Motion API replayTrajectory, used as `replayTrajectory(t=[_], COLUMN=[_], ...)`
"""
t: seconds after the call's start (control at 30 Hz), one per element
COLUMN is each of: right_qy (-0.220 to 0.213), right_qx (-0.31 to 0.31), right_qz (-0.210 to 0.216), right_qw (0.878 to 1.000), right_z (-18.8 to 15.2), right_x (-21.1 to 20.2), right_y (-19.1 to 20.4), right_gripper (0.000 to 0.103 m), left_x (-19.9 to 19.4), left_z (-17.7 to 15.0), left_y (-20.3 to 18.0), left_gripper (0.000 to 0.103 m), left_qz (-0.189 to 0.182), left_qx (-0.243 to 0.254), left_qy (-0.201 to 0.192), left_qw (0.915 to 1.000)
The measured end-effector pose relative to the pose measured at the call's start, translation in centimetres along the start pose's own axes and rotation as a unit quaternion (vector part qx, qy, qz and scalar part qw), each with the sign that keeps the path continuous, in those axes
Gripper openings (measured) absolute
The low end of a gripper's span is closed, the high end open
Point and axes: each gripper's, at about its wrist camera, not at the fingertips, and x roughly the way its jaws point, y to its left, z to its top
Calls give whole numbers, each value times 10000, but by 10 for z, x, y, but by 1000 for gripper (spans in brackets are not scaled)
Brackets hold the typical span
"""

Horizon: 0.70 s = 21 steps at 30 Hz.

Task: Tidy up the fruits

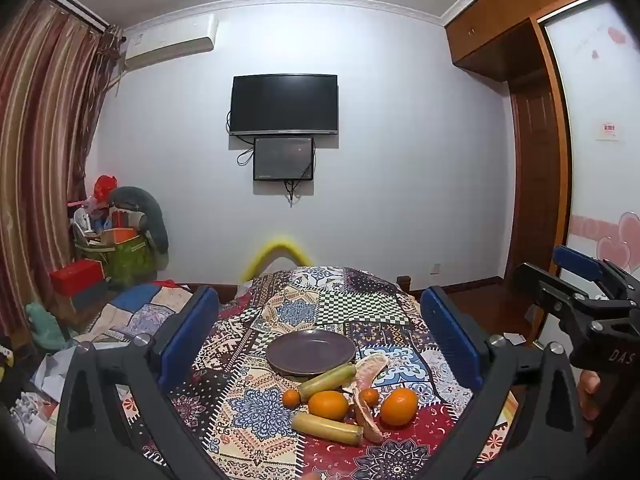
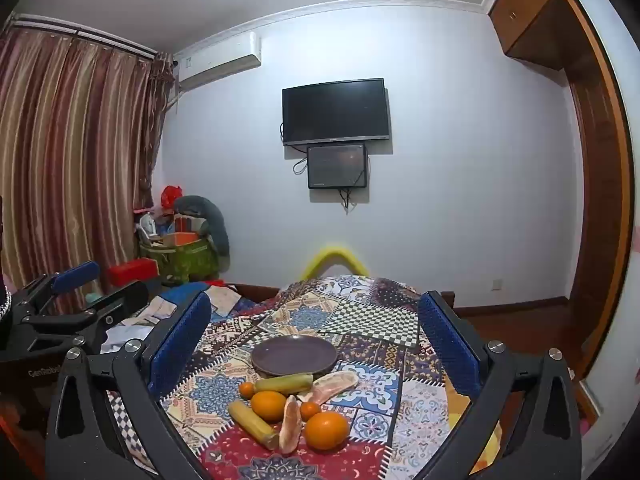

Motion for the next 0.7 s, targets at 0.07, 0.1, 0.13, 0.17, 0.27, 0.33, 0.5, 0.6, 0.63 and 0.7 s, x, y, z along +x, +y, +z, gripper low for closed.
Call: replayTrajectory(t=[0.07, 0.1, 0.13, 0.17, 0.27, 0.33, 0.5, 0.6, 0.63, 0.7], right_qy=[-24, -24, -22, -18, -32, -58, -80, -86, -88, -77], right_qx=[10, 4, -1, -5, 0, 21, 32, 42, 41, 50], right_qz=[-23, -36, -45, -49, -46, -38, 4, 25, 23, 41], right_qw=[10000, 10000, 10000, 10000, 10000, 10000, 10000, 10000, 10000, 9999], right_z=[0, -1, -1, -1, 0, 2, 2, 1, 1, 2], right_x=[0, 1, 2, 3, -1, -3, -4, -3, -3, -3], right_y=[-1, -2, -2, -3, 3, 3, 2, 1, 2, 0], right_gripper=[103, 103, 103, 103, 103, 103, 103, 103, 103, 103], left_x=[0, 0, 0, -1, -4, -6, 0, -1, -1, 1], left_z=[0, 0, 0, 0, 0, 0, 6, 4, 4, 2], left_y=[0, 0, 0, 0, -1, -2, 2, 2, 1, 1], left_gripper=[102, 102, 102, 102, 102, 102, 102, 102, 102, 102], left_qz=[-14, -27, -34, -33, -27, -26, -52, -44, -53, -60], left_qx=[20, 6, -9, -25, -55, -68, -57, -57, -60, -71], left_qy=[-25, -10, 0, 1, 6, 5, 45, 40, 43, 48], left_qw=[10000, 10000, 10000, 10000, 10000, 10000, 10000, 10000, 10000, 9999])
